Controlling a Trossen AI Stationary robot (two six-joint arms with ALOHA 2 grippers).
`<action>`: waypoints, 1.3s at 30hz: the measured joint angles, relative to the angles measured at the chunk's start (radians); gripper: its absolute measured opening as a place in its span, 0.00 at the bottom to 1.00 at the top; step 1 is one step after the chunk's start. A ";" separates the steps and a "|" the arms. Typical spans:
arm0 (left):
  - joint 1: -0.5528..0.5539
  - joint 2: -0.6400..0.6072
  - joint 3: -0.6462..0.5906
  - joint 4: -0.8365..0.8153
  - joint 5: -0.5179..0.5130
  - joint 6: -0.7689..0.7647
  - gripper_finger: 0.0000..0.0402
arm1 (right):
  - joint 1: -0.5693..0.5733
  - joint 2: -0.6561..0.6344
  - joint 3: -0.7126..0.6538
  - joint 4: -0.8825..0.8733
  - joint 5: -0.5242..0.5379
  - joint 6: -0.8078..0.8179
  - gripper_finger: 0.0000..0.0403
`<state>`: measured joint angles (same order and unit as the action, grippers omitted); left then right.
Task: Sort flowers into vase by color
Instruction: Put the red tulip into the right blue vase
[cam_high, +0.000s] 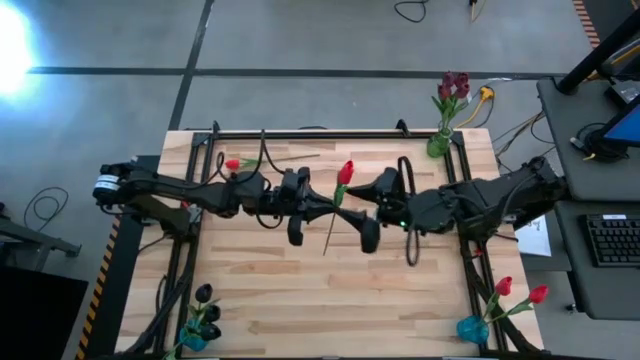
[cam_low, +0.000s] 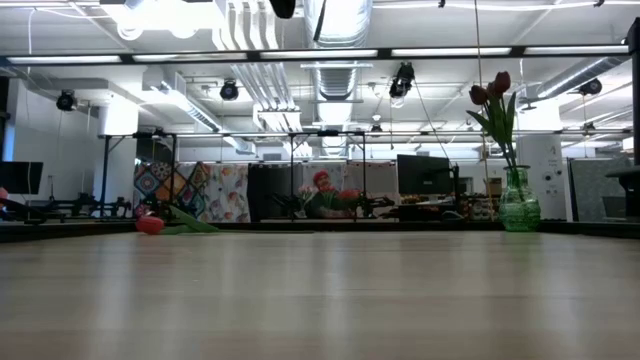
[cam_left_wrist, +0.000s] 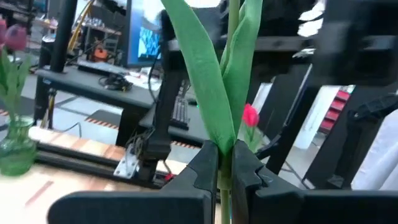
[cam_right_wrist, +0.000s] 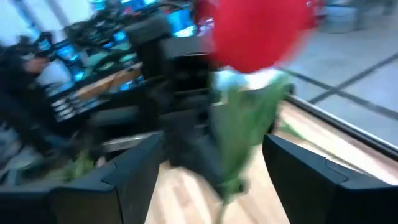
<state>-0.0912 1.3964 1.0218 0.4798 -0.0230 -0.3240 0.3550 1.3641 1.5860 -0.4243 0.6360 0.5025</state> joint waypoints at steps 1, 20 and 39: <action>-0.002 -0.001 0.000 0.011 0.000 0.000 0.00 | -0.006 0.001 0.000 -0.003 0.023 0.009 0.67; -0.044 -0.004 -0.002 0.056 0.009 -0.007 0.01 | -0.035 0.068 0.000 0.101 -0.019 -0.016 0.32; -0.044 -0.162 -0.003 -0.352 -0.044 -0.017 0.36 | -0.018 -0.023 0.002 0.003 -0.077 -0.012 0.03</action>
<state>-0.1356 1.2345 1.0183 0.1274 -0.0667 -0.3412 0.3369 1.3416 1.5877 -0.4211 0.5586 0.4902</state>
